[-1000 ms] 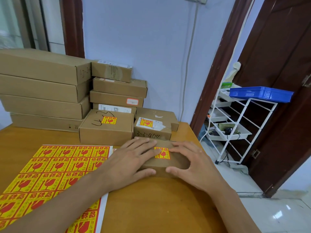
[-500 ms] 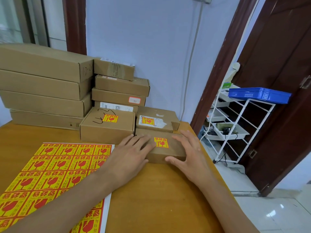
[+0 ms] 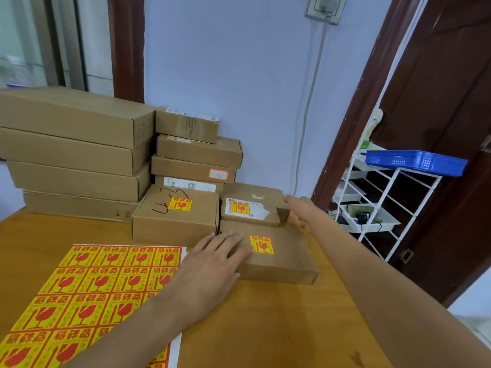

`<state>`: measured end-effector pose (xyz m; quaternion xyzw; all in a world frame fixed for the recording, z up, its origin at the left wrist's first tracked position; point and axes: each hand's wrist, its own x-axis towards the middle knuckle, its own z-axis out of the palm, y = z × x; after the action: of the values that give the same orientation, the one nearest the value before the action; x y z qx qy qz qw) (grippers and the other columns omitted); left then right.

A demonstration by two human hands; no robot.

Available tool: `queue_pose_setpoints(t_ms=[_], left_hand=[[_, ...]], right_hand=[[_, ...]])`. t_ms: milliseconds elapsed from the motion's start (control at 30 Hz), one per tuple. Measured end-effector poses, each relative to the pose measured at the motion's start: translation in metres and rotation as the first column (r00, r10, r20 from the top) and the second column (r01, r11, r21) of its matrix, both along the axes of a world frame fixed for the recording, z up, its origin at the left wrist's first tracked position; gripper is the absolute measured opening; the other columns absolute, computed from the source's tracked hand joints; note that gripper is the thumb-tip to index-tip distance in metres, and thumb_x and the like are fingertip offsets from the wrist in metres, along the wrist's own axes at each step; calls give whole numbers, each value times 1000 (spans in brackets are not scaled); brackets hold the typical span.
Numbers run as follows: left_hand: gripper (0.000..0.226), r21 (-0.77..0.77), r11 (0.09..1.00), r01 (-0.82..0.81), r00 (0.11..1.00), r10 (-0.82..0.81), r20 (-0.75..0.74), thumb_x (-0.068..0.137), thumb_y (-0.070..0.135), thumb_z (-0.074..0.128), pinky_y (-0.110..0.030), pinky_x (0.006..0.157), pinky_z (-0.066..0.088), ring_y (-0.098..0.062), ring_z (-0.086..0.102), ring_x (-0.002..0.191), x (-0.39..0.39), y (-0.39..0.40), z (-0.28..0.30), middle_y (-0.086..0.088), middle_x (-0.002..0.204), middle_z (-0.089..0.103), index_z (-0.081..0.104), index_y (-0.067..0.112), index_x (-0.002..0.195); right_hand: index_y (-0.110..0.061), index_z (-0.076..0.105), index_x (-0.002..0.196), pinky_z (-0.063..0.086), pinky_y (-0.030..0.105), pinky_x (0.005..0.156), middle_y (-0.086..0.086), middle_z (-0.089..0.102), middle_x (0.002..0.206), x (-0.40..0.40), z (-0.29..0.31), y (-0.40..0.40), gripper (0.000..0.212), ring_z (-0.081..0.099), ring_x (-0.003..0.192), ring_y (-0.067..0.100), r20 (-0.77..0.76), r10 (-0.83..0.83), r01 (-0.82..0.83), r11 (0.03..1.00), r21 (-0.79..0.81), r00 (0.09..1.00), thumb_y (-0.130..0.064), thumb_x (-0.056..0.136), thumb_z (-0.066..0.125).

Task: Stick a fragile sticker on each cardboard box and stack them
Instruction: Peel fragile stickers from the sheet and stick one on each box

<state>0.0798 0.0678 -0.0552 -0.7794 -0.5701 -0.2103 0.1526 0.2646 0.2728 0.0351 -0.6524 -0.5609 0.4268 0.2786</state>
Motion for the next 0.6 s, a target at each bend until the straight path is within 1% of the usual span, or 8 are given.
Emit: queue_pose_setpoints(t_ms=[67, 133, 200, 267, 400, 433, 500, 600], left_hand=[[57, 4, 1000, -3, 1000, 3, -11, 97, 38, 61, -41, 123, 24, -18, 34, 149, 0, -1, -2, 4, 159, 39, 33, 36, 147], [59, 12, 1000, -13, 999, 14, -30, 93, 40, 67, -40, 120, 24, -19, 39, 145, 0, 1, -4, 3, 155, 44, 38, 36, 144], [61, 14, 1000, -10, 999, 10, -40, 91, 41, 69, -40, 118, 24, -20, 41, 144, 0, 3, -6, 2, 153, 46, 39, 35, 144], [61, 35, 999, -4, 999, 5, -33, 91, 40, 68, -42, 119, 26, -21, 42, 144, 0, 3, -7, 0, 153, 46, 39, 34, 144], [60, 35, 999, 8, 1000, -7, -18, 90, 41, 68, -43, 119, 31, -20, 44, 142, -1, 3, -7, 2, 153, 47, 41, 35, 144], [59, 30, 999, 11, 1000, -10, -10, 90, 42, 68, -42, 120, 30, -19, 43, 143, -1, 3, -6, 3, 153, 46, 42, 35, 144], [56, 21, 1000, 19, 1000, -19, -5, 92, 43, 64, -41, 121, 28, -16, 41, 143, -2, 1, -3, 5, 154, 44, 43, 36, 144], [50, -10, 999, 34, 999, -34, 3, 95, 50, 49, -42, 122, 28, -15, 37, 143, -2, -3, 2, 8, 154, 41, 43, 37, 144]], right_hand=[[-5, 36, 156, 42, 32, 85, 16, 47, 149, -10, -5, 19, 60, 55, 117, 30, -3, -18, 18, 1000, -21, 1000, -36, 107, 50], [-6, 38, 152, 46, 32, 76, 15, 51, 144, -17, -10, 34, 59, 56, 101, 25, -51, -41, 39, 999, -36, 998, -37, 104, 55], [-5, 34, 150, 57, 44, 85, 15, 54, 138, -20, -14, 48, 74, 60, 109, 31, -110, -77, 77, 997, -6, 991, -41, 93, 65], [-4, 34, 148, 59, 52, 88, 17, 56, 133, -20, -13, 62, 83, 63, 113, 37, -133, -126, 135, 989, 60, 983, -42, 84, 70], [-5, 47, 132, 64, 46, 61, 19, 59, 125, -22, 15, 56, 66, 69, 97, 40, -288, -151, 197, 971, 137, 946, -30, 81, 80], [-6, 48, 130, 64, 45, 59, 17, 58, 125, -21, 25, 49, 63, 68, 99, 38, -307, -159, 217, 962, 167, 939, -30, 82, 81], [-10, 49, 131, 66, 46, 67, 10, 53, 123, -11, 43, 34, 59, 66, 100, 32, -321, -189, 275, 929, 247, 928, -32, 86, 81], [-12, 48, 121, 65, 43, 67, 12, 56, 123, 21, 68, 1, 53, 67, 89, 26, -425, -226, 369, 883, 291, 877, -33, 85, 82]])
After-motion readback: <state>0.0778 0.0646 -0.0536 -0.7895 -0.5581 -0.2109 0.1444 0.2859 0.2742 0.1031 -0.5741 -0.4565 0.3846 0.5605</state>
